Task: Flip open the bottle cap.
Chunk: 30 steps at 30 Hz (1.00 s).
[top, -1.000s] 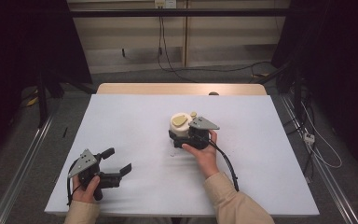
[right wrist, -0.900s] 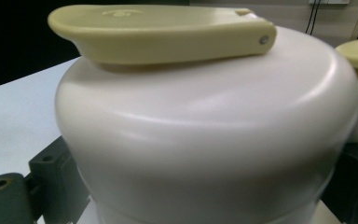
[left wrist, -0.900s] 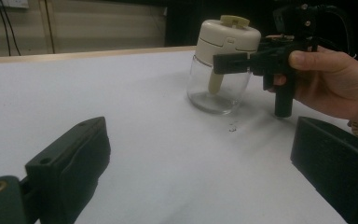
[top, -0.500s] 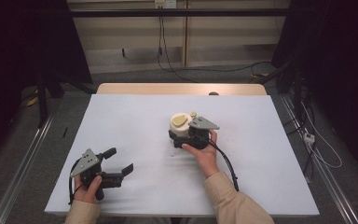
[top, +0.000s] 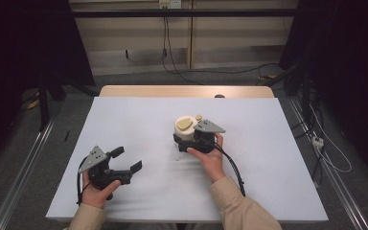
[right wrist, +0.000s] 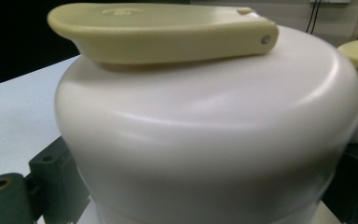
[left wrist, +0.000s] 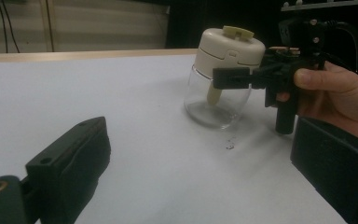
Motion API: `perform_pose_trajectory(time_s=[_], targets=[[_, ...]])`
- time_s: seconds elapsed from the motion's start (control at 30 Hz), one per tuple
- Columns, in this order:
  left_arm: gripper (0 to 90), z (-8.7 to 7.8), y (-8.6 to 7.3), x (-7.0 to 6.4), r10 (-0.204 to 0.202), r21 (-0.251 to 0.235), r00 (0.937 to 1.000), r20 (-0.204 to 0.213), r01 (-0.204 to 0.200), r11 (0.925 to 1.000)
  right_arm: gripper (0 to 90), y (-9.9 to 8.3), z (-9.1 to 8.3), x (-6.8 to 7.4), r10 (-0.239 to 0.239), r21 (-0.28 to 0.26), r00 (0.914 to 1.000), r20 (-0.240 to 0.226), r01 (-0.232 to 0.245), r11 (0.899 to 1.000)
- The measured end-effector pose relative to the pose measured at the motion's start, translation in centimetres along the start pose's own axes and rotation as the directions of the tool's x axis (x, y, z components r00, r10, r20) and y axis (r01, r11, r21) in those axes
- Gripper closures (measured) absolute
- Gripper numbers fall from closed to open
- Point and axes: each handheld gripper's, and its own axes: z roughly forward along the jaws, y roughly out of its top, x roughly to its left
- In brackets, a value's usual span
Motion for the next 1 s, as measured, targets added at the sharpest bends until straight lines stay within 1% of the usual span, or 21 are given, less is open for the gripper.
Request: perform_pose_trajectory(time_s=[0.07,0.2,0.33,0.43,0.5,0.63,0.67,0.8,0.93,1.0], targets=[[4.9,0.4,0.2,-0.1,-0.005,0.009,1.0,0.005,0.005,0.9999,6.5,0.0,0.0,0.0,0.001,-0.001,1.0,0.0,-0.001,1.0],[11.5,1.1,0.7,-0.3,-0.019,0.022,0.9997,0.016,0.019,0.9996,6.4,0.0,0.0,0.0,0.0,-0.001,1.0,-0.001,0.0,1.0],[20.9,1.5,1.3,-0.7,-0.003,0.044,0.9995,0.031,0.001,0.999,6.4,0.0,0.0,0.0,-0.003,0.002,1.0,0.0,0.003,1.0],[24.1,2.0,1.5,-0.7,-0.022,0.052,0.9989,0.042,0.019,0.9984,6.4,0.0,0.0,0.0,-0.005,0.001,1.0,0.002,0.005,1.0],[26.6,2.3,1.7,-0.8,-0.028,0.06,0.9984,0.048,0.025,0.9979,6.4,0.0,0.0,0.0,-0.004,0.001,1.0,0.003,0.004,1.0],[34.6,3.1,2.1,-1.0,-0.032,0.086,0.9977,0.059,0.027,0.9959,6.4,0.0,0.0,0.0,-0.006,0.003,1.0,0.003,0.006,1.0],[35.7,3.3,2.2,-1.1,-0.038,0.09,0.9974,0.061,0.033,0.9954,6.4,0.0,0.0,0.0,-0.006,0.003,1.0,0.003,0.006,1.0],[44.9,4.1,2.5,-1.1,-0.041,0.113,0.9963,0.075,0.032,0.9931,6.4,0.0,0.0,0.0,-0.007,0.003,1.0,0.003,0.006,1.0],[53.2,4.8,2.9,-1.3,-0.028,0.119,0.9962,0.082,0.018,0.9927,6.4,0.0,0.0,0.0,-0.005,0.002,1.0,0.004,0.005,1.0],[55.2,5.2,3.1,-1.3,-0.026,0.122,0.9961,0.084,0.016,0.9924,6.4,0.0,0.0,0.0,-0.007,0.003,1.0,0.003,0.007,1.0]])
